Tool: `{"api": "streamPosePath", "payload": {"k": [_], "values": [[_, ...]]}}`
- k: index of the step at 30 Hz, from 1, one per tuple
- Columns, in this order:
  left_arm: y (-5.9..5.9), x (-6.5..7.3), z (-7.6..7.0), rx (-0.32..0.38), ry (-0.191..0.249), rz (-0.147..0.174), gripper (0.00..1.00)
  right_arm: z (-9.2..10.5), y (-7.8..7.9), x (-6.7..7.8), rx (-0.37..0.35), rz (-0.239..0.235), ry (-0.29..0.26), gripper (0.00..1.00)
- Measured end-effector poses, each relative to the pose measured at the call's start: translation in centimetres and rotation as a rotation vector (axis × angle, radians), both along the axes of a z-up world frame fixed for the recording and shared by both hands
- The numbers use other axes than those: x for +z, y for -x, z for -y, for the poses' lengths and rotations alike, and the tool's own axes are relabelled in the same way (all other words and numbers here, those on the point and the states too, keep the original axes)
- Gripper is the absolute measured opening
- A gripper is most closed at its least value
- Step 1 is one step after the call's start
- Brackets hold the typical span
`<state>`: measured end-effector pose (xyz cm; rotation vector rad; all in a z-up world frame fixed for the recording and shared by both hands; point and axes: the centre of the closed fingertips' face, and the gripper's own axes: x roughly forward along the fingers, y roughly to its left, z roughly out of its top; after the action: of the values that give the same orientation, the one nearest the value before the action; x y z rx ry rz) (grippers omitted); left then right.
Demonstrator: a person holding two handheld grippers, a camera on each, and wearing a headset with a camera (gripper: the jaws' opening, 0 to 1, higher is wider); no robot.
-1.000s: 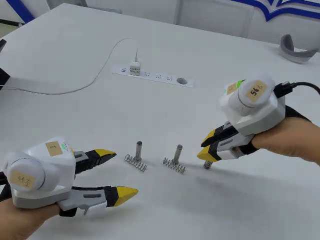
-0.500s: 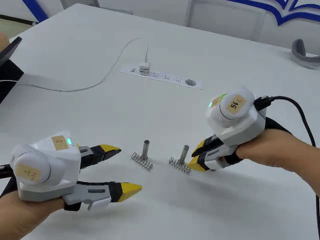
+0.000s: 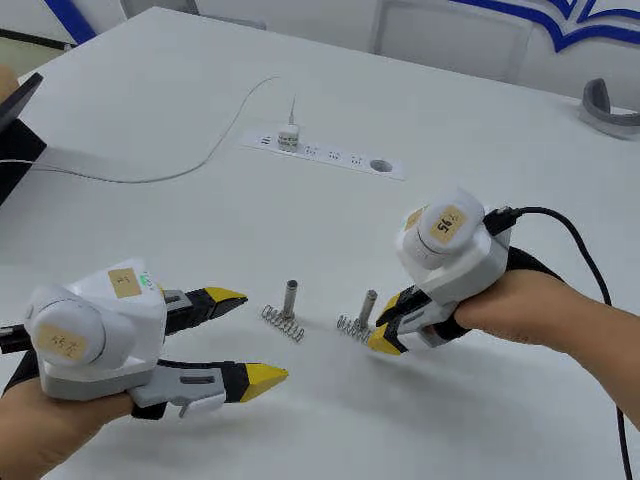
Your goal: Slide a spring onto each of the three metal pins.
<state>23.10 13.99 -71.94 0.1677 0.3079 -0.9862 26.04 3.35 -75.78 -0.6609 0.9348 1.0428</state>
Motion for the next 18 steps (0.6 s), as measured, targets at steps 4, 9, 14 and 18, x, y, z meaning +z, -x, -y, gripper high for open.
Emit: {"api": "streamPosePath", "payload": {"k": [4,9,14,18], "values": [[0.1,0.0,0.2,-0.006,-0.001,-0.001,0.57,0.0,-0.1,-0.6,-0.007,-0.011,0.004,0.16],[0.2,-0.1,0.2,-0.012,-0.003,-0.003,0.56,-0.2,-0.1,-1.0,-0.01,-0.018,0.006,0.15],[0.2,-0.1,0.0,-0.013,-0.004,-0.004,0.56,0.0,-0.1,-1.3,-0.018,-0.024,0.01,0.14],[0.4,-0.2,0.1,-0.018,-0.007,-0.005,0.55,-0.1,-0.2,-1.4,-0.027,-0.028,0.002,0.13]]}}
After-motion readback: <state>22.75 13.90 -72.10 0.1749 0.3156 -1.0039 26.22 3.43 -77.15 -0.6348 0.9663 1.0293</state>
